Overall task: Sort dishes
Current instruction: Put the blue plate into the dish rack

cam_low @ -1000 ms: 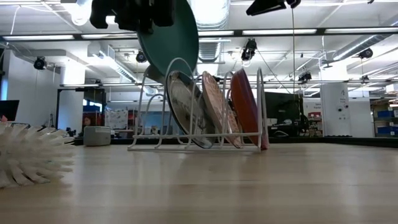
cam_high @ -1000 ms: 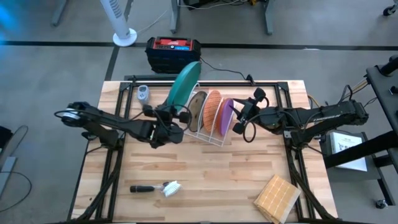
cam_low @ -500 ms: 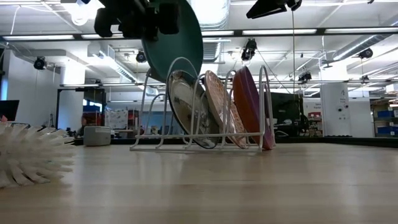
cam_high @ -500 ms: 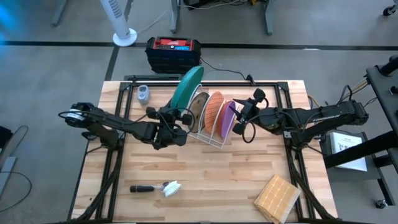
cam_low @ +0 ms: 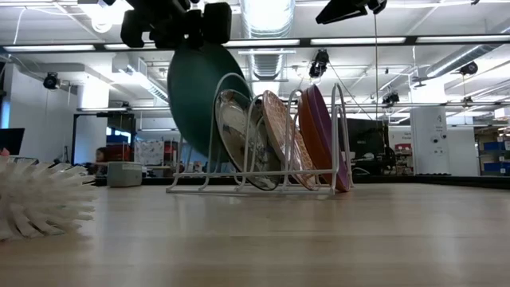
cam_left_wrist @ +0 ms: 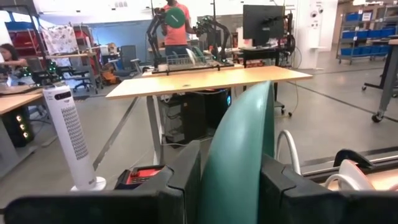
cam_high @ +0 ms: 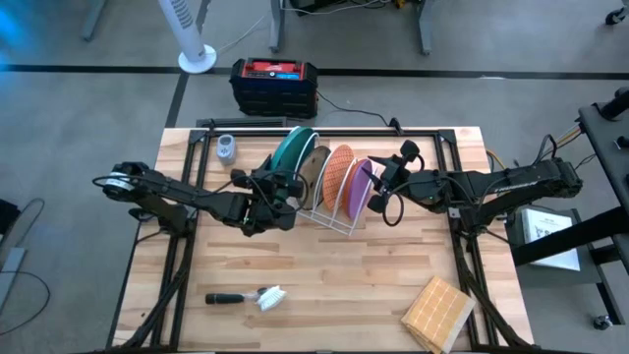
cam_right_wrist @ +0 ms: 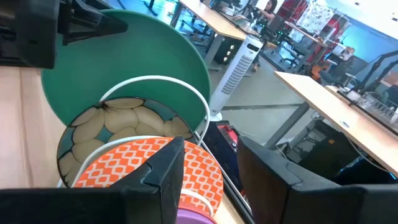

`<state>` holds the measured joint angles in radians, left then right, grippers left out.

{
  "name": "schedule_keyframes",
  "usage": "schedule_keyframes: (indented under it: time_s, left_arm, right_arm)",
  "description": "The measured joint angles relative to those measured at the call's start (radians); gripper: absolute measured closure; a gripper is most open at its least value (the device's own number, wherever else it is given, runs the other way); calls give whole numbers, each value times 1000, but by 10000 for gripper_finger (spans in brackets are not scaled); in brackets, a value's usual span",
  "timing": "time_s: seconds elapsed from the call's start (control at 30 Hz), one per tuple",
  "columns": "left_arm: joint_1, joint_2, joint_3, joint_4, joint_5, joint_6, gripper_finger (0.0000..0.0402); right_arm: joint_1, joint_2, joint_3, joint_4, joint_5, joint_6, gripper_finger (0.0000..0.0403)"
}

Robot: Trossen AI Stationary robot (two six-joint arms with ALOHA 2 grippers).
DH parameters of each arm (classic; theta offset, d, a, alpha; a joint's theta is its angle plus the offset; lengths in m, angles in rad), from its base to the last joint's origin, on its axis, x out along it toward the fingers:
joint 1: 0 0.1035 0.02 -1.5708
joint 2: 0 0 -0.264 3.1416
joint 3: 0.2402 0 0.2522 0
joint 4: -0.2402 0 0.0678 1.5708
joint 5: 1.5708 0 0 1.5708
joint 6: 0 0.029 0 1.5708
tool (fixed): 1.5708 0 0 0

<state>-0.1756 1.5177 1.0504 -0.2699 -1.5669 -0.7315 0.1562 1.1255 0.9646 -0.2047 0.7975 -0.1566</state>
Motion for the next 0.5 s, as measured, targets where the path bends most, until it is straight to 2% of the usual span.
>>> schedule_keyframes:
  time_s: [0.27, 0.5]
  left_arm:
    - [0, -3, 0, 0, 8, 11, 303]
    - [0, -4, 0, 0, 16, 19, 240]
  right_arm:
    - [-2, 0, 0, 0, 0, -2, 266]
    - [-6, 0, 0, 0, 0, -2, 261]
